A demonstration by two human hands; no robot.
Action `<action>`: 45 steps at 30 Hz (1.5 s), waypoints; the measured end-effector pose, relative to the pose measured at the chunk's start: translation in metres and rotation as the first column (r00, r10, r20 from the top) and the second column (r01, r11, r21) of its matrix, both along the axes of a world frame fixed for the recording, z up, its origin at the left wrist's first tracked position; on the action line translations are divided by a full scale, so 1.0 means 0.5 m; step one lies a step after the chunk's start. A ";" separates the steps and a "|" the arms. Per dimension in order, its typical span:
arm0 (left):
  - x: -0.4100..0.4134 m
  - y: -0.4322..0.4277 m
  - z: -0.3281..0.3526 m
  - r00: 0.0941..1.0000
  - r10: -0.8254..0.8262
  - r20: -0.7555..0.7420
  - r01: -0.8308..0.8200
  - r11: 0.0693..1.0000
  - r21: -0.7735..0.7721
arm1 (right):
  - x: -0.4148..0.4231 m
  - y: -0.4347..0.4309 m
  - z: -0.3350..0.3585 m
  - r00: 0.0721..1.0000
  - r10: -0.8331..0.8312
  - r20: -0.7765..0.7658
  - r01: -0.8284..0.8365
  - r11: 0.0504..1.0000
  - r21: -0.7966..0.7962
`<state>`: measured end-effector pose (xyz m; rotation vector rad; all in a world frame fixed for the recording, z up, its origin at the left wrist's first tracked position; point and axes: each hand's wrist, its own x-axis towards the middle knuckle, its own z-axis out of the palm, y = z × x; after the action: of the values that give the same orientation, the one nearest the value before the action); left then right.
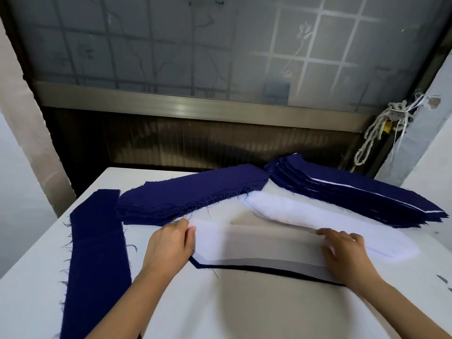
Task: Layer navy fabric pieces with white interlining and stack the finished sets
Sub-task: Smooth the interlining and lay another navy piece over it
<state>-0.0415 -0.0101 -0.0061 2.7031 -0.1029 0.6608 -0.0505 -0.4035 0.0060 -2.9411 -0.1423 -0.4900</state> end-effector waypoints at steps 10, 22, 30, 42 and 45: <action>-0.002 0.001 0.000 0.999 0.025 0.044 -0.022 0.998 -0.065 | -0.047 -0.036 -0.004 0.952 -0.300 0.058 0.221 0.807 0.547; 0.002 0.004 -0.005 0.990 0.131 -0.060 -0.136 0.985 -0.108 | -0.074 -0.016 0.010 0.929 -0.324 0.179 0.257 0.912 0.319; 0.011 0.016 -0.001 0.976 0.155 -0.155 -0.200 0.921 -0.336 | -0.066 -0.022 -0.009 0.913 -0.360 0.190 0.313 0.919 0.239; 0.007 0.013 -0.005 0.980 0.137 -0.145 -0.164 0.967 -0.194 | -0.055 -0.028 -0.024 0.896 -0.424 0.129 0.392 0.895 0.212; 0.009 0.011 -0.007 0.980 0.141 -0.139 -0.161 0.976 -0.150 | -0.057 -0.024 -0.023 0.902 -0.407 0.143 0.380 0.906 0.186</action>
<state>-0.0371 -0.0047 -0.0094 2.6059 0.1826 0.5128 -0.0791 -0.4154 -0.0053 -2.7673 0.4636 -0.7814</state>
